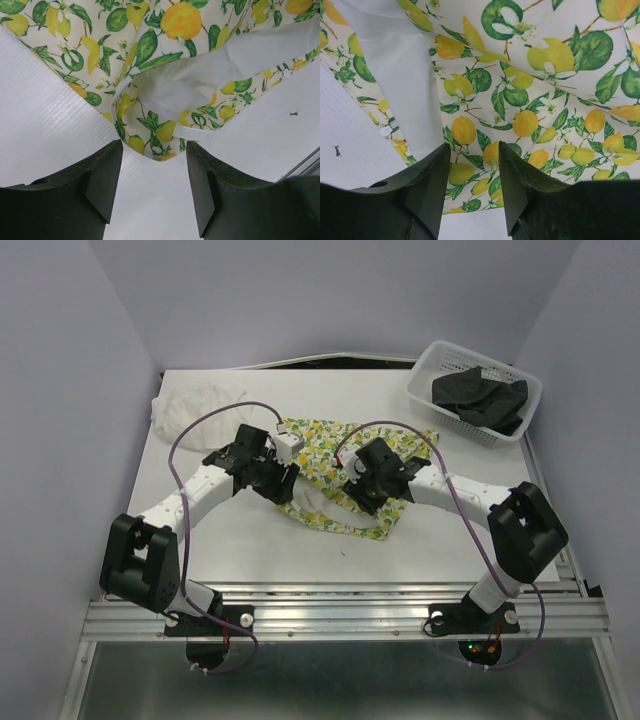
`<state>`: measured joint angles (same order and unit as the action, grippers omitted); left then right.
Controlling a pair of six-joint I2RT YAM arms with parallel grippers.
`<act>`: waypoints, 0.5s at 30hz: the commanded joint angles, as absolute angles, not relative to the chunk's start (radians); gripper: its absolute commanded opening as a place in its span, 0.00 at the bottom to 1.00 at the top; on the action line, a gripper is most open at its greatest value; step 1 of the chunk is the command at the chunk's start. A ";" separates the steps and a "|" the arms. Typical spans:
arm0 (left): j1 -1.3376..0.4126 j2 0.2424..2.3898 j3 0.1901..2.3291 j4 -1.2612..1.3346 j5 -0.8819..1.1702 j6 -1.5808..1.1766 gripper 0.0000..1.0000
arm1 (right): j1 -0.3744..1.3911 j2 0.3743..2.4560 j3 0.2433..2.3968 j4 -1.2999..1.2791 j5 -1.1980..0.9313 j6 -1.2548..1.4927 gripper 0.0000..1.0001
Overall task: Fold and stack the skirts
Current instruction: Flatten the skirt out
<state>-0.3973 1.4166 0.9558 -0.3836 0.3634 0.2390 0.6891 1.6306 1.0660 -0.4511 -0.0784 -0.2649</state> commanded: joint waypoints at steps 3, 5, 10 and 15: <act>-0.394 1.433 0.965 -0.365 0.377 0.225 0.66 | 0.727 1.646 1.094 -0.402 -0.032 -0.353 0.50; -0.394 1.436 0.968 -0.367 0.377 0.225 0.66 | 0.738 1.654 1.089 -0.402 -0.009 -0.379 0.51; -0.394 1.440 0.966 -0.365 0.373 0.219 0.73 | 0.759 1.675 1.080 -0.390 0.055 -0.419 0.53; -0.394 1.446 0.966 -0.361 0.362 0.212 0.73 | 0.781 1.687 1.066 -0.330 0.165 -0.452 0.49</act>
<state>-0.3973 1.4425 0.9558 -0.3809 0.3626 0.2237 0.7612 1.6844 1.0649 -0.4255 0.0563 -0.4061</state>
